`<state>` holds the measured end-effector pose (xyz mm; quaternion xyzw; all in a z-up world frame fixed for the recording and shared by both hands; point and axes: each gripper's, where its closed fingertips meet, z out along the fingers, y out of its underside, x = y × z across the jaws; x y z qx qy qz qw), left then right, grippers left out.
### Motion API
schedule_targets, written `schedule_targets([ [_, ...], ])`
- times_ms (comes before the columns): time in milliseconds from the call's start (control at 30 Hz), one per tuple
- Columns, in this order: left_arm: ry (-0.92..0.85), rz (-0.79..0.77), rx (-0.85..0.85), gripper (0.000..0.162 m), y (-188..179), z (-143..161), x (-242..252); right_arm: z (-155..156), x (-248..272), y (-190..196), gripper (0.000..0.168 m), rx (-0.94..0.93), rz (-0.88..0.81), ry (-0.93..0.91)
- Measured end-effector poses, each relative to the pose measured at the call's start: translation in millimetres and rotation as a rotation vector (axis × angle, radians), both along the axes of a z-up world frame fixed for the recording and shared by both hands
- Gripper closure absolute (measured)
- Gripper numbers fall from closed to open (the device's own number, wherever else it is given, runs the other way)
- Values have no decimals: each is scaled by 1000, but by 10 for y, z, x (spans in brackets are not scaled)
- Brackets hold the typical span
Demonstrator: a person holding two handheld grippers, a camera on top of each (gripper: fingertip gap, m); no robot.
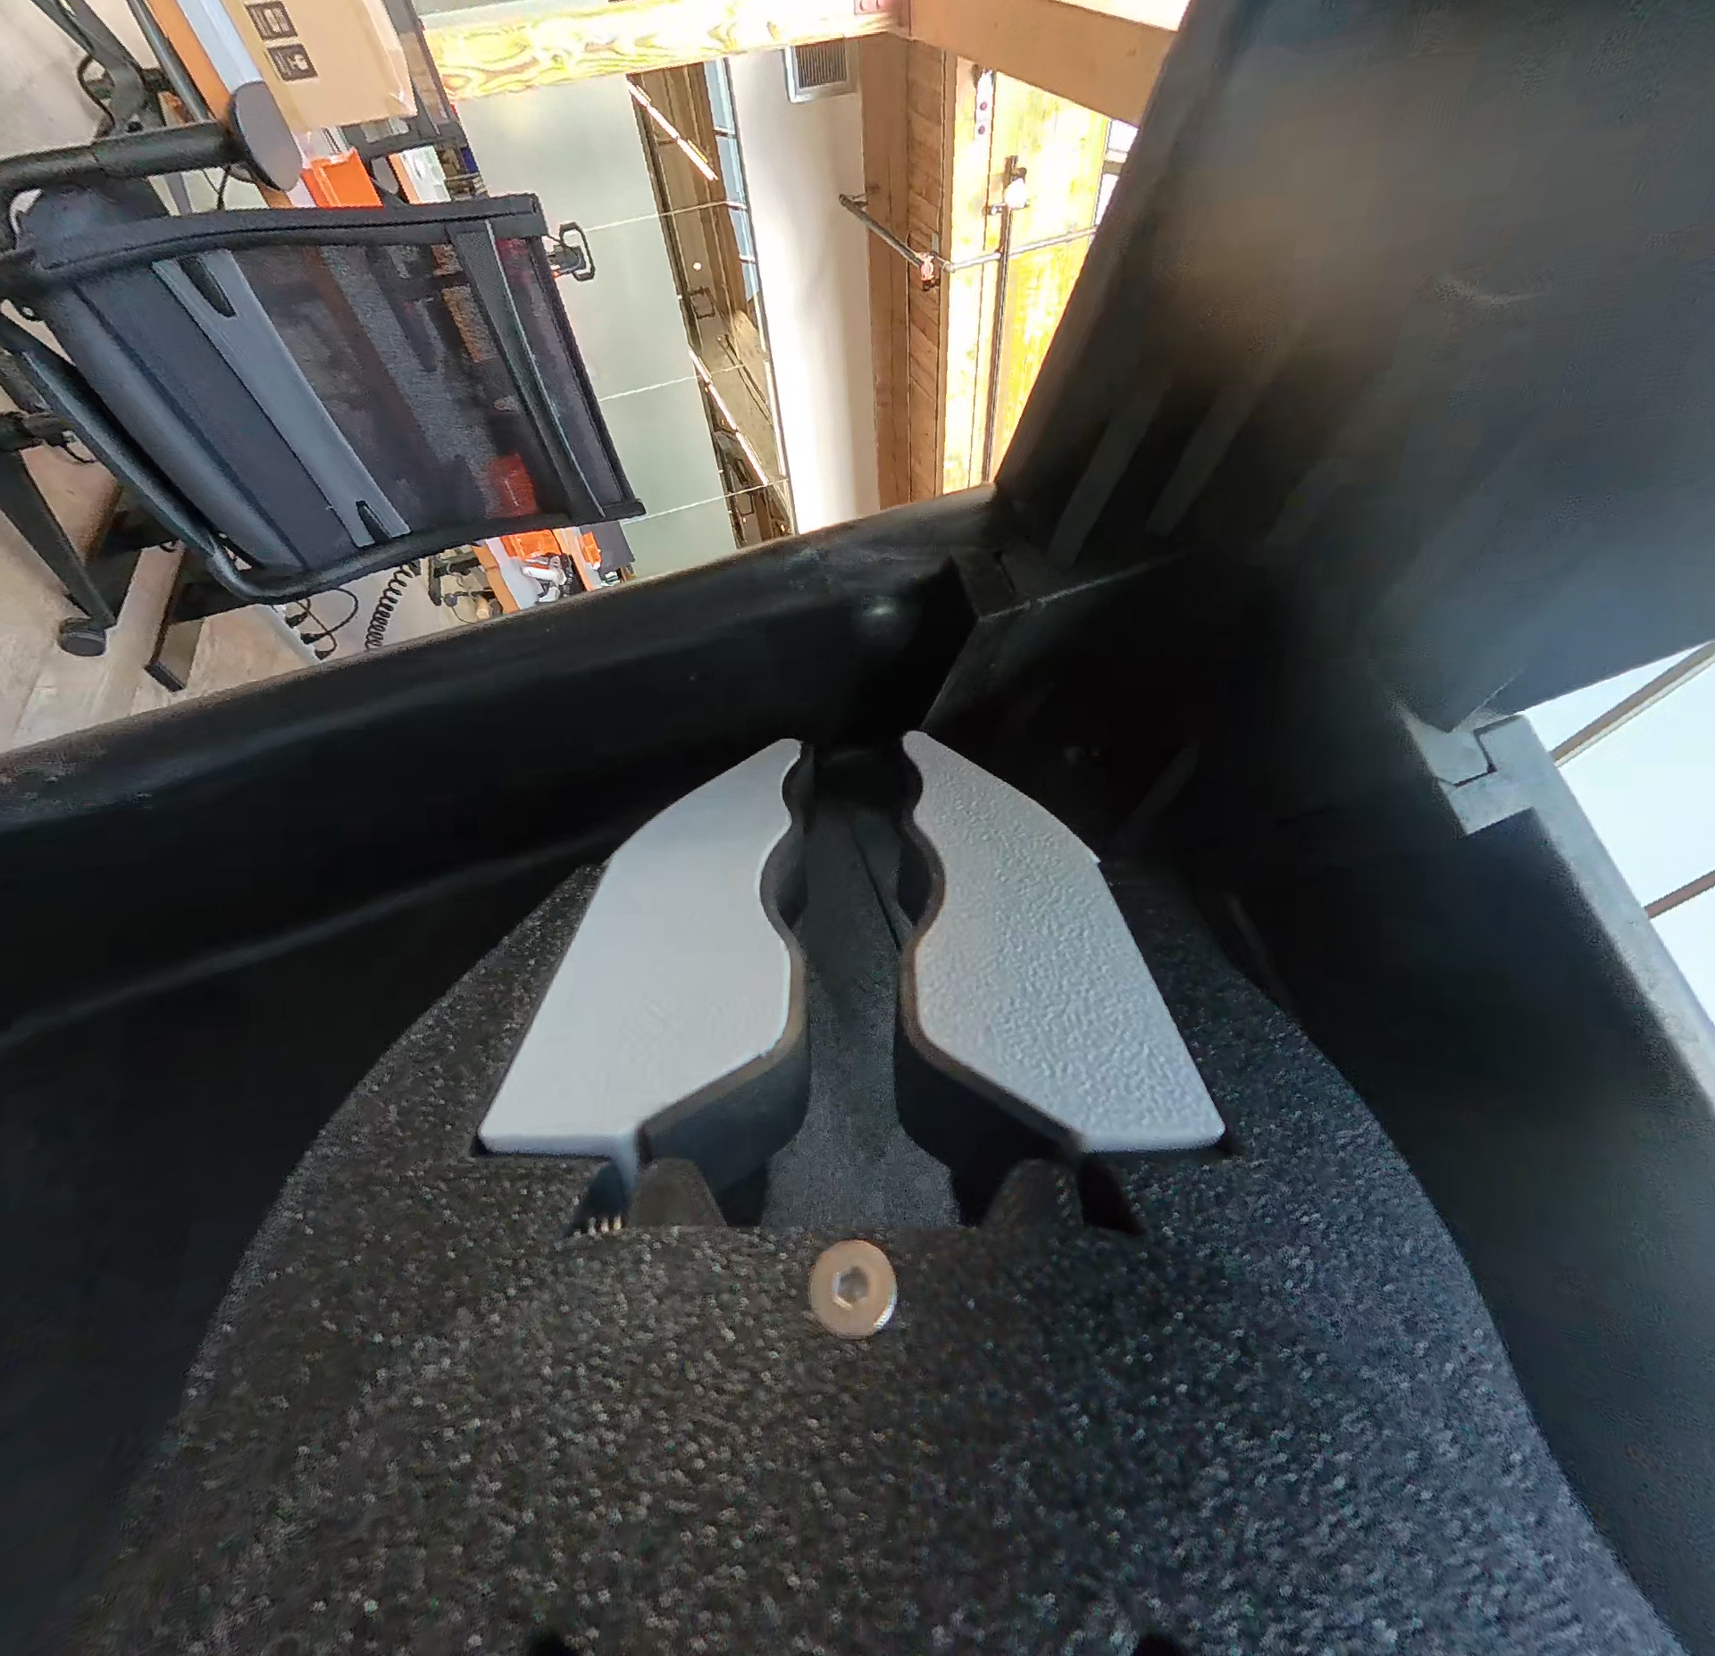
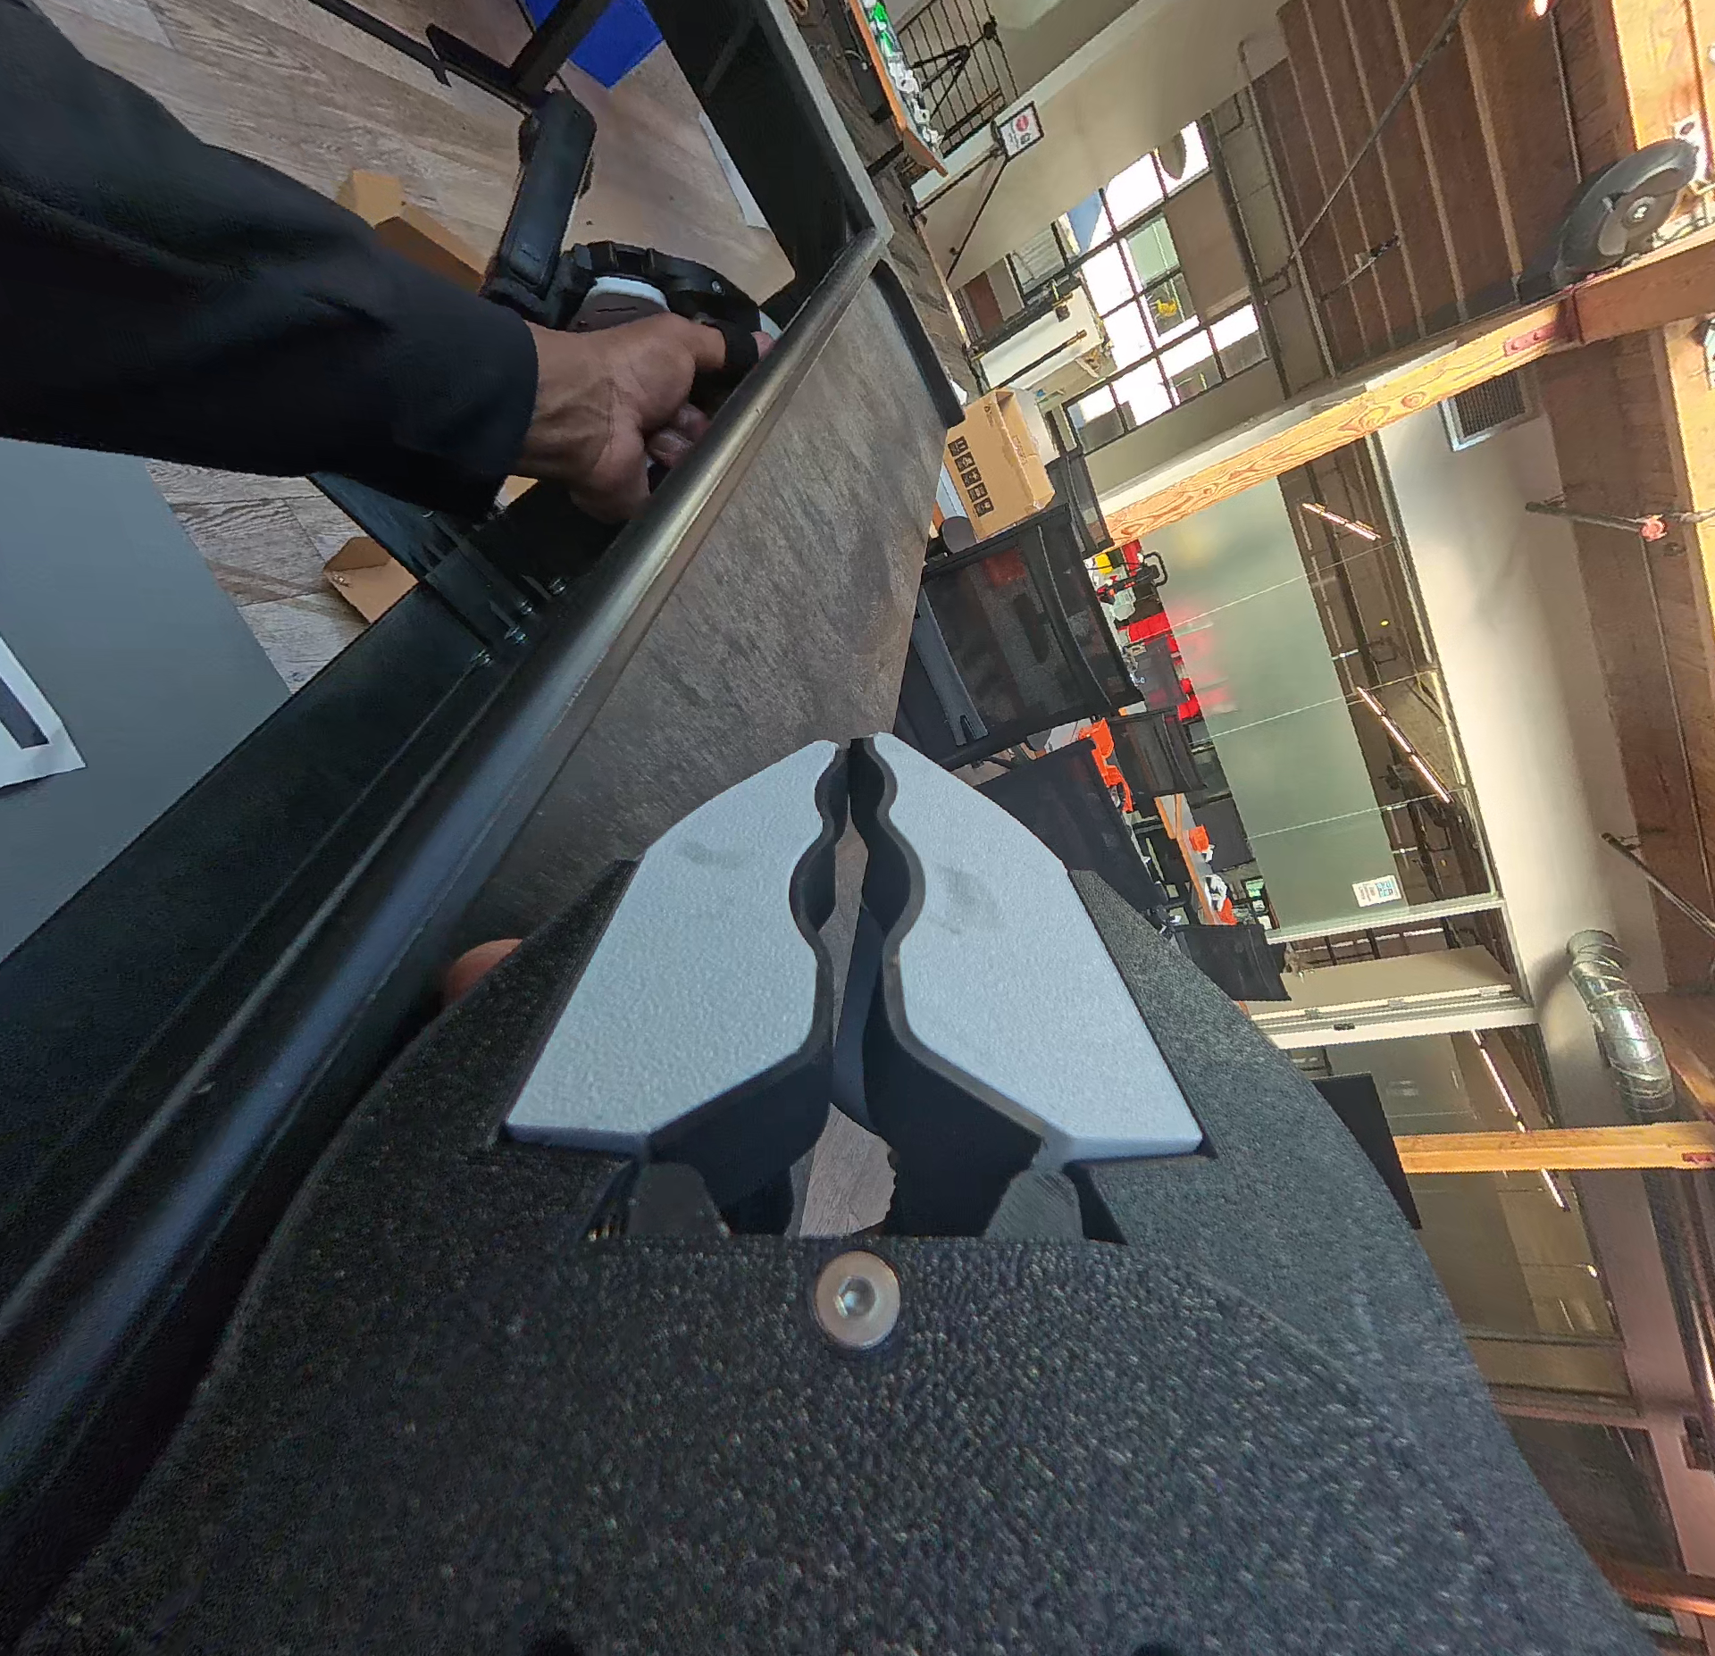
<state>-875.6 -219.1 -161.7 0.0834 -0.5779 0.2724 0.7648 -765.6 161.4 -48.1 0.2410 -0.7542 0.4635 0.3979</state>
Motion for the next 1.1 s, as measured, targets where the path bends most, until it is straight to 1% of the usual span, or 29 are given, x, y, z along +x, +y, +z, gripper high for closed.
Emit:
schedule_targets([
  [167, -25, 11, -32, 155, 5, 16, 12, 0, -1, -1, 168, 0, 0, 0],
  [233, -50, -11, -58, 161, 48, 40, -41, 0, 0, -1, 168, 0, 0, 0],
  [333, -143, -93, -94, 162, 176, 3, -216, 0, -2, -3, 168, 0, 0, 0],
  [467, -135, -37, -64, 162, 119, -46, -127, -1, -3, -4, 168, 0, -1, 0],
  [567, -73, 30, -58, 162, 40, -3, -6, -2, -5, -7, 168, 1, -1, -1],
  [633, -66, 21, -85, 162, 58, 75, -31, -2, -5, -8, 168, 1, -1, -1],
  [700, -160, -24, -87, 162, 111, 19, -151, -2, -7, -8, 168, 1, -1, 0],
  [767, -139, -34, -99, 162, 136, 38, -119, -2, -7, -9, 168, 1, -2, 0],
  [833, -112, 20, -96, 161, 158, 31, 30, 0, -2, -9, 168, 0, 0, 2],
  [900, -121, 15, -120, 161, 320, -28, 136, -2, -10, -12, 168, 0, 0, 0],
  [967, -133, -4, -144, 161, 585, -119, 254, -1, -10, -12, 168, 0, 0, 1],
  [1100, -173, -64, -196, 161, 1363, -376, 557, 3, -9, -12, 168, -3, -1, 5],
])
